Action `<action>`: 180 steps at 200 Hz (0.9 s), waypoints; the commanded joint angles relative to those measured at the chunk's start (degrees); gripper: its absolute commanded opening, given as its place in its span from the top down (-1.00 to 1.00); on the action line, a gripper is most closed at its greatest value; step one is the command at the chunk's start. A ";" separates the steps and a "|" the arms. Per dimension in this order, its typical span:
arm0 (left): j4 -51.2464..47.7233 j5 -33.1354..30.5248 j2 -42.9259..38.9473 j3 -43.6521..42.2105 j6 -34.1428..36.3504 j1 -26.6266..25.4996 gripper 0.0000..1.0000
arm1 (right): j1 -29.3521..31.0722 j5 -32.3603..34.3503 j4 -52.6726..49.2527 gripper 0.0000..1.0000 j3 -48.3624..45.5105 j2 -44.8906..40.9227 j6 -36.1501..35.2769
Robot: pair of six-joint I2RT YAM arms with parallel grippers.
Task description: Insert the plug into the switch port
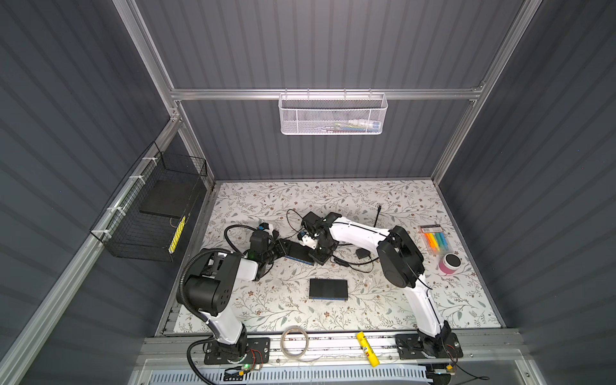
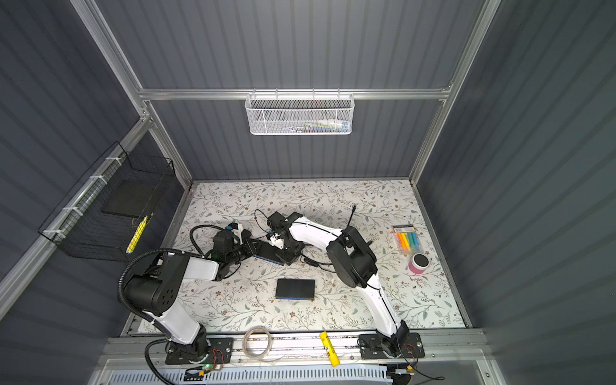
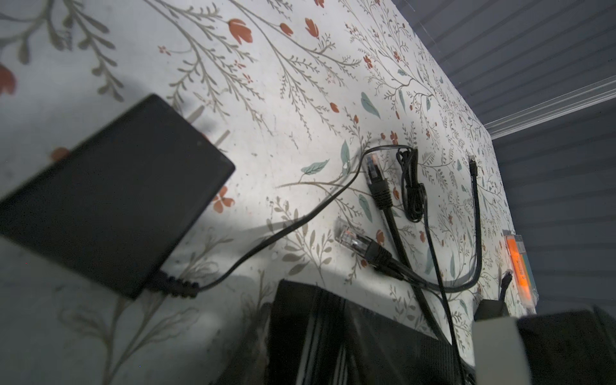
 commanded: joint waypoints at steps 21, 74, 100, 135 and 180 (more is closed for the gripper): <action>-15.14 13.06 4.17 -4.53 -1.76 -4.95 0.30 | 2.13 -5.47 25.47 1.00 7.08 -0.78 2.60; -16.87 12.56 2.81 -4.19 -1.29 -4.95 0.30 | 2.15 -5.51 28.02 1.00 1.26 -0.61 0.50; -21.75 10.08 1.01 -3.01 0.49 -4.65 0.30 | 1.73 -3.39 27.66 0.91 -4.24 -3.54 -1.56; -22.54 8.76 2.48 -3.16 -0.62 -1.51 0.22 | -0.01 -2.55 25.51 0.67 -12.50 -9.03 -3.68; -26.07 6.94 1.41 -1.76 0.20 -0.03 0.20 | -3.65 -3.04 21.15 0.41 -20.66 -16.58 -6.90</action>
